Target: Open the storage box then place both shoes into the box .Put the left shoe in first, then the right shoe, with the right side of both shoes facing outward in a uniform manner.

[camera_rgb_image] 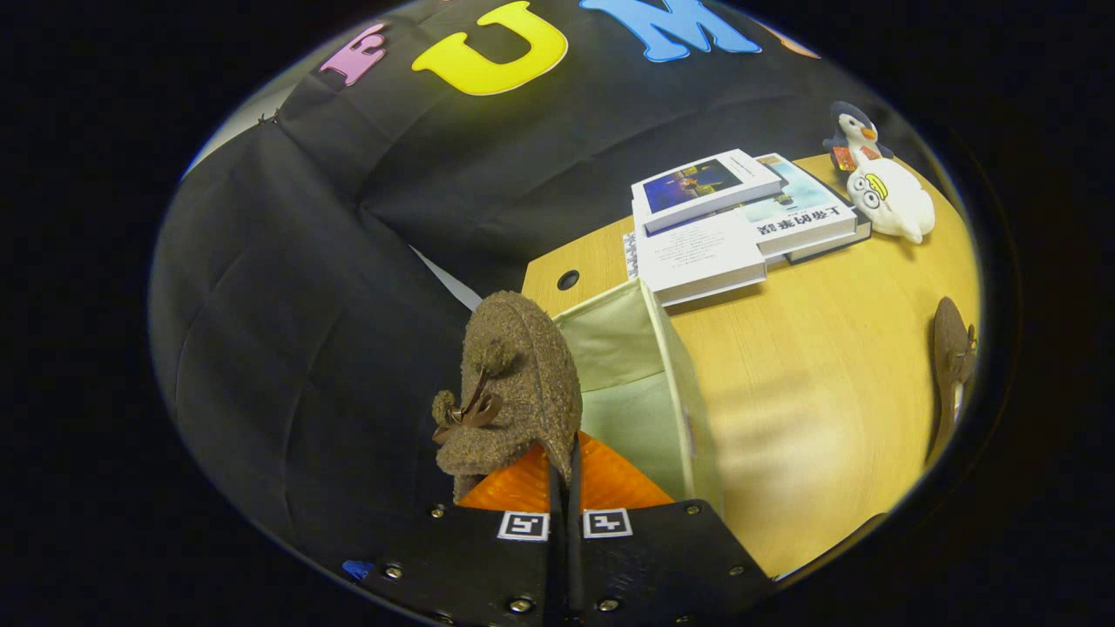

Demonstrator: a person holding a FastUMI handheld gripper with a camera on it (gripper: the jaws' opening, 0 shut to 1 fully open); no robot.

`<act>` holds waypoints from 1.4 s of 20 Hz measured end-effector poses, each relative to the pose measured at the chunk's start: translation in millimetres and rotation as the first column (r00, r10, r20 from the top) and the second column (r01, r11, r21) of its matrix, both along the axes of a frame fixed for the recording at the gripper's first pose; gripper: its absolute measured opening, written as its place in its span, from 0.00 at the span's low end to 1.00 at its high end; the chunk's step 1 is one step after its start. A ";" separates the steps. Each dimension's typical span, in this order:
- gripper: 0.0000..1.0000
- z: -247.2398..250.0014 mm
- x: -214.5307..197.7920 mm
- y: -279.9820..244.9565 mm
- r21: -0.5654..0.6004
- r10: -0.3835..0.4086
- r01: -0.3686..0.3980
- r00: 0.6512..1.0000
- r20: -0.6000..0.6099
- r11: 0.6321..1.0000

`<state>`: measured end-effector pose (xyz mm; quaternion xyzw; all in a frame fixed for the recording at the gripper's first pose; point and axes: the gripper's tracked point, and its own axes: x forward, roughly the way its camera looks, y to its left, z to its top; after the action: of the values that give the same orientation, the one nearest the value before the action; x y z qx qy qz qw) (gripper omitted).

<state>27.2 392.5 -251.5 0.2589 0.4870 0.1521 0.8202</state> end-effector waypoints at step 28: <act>0.97 5.4 -2.0 6.1 -0.186 0.204 -0.180 0.972 0.118 0.966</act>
<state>25.3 398.6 -246.1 0.1268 0.4640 0.2053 0.8523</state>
